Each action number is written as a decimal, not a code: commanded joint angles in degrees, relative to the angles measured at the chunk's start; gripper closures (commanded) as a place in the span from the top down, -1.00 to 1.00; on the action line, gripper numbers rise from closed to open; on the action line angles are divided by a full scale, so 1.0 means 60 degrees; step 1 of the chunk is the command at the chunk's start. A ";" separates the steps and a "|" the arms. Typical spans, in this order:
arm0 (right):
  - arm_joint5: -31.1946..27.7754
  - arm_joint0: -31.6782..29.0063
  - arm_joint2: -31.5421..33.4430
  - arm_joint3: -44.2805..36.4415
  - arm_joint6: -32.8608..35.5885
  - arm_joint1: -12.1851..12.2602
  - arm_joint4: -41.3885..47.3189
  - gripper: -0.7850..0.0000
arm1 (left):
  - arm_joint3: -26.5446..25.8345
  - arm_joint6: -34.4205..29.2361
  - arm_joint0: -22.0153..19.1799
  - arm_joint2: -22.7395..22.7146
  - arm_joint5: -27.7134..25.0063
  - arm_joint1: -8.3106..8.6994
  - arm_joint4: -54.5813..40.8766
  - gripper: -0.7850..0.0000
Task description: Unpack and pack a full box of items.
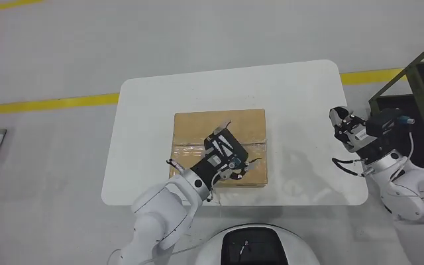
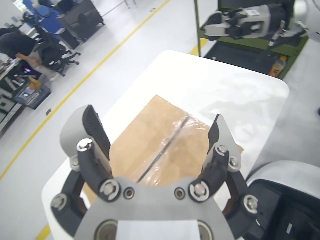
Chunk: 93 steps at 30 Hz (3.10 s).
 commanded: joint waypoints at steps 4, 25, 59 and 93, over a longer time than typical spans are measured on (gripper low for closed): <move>0.0052 -0.0057 -0.0127 -0.0006 -0.0080 -0.0002 -0.0089 -1.00 | 0.0015 0.0066 0.0002 0.0063 0.0014 -0.0003 0.0073 1.00; 0.0241 -0.0028 -0.0504 -0.0002 -0.0091 0.0007 -0.0373 -1.00 | 0.2055 -0.0144 -0.1064 0.2010 0.0728 -0.0320 0.0963 1.00; 0.0386 -0.0076 -0.0621 0.0076 -0.0204 0.0034 -0.0402 -1.00 | 0.2785 -0.2222 -0.1985 0.2482 0.1572 -0.0811 0.1910 0.04; 0.0385 -0.0182 -0.0596 0.0119 -0.0317 0.0071 -0.0451 -1.00 | 0.3327 -0.2718 -0.1886 0.2027 0.1791 -0.1042 0.2310 -0.58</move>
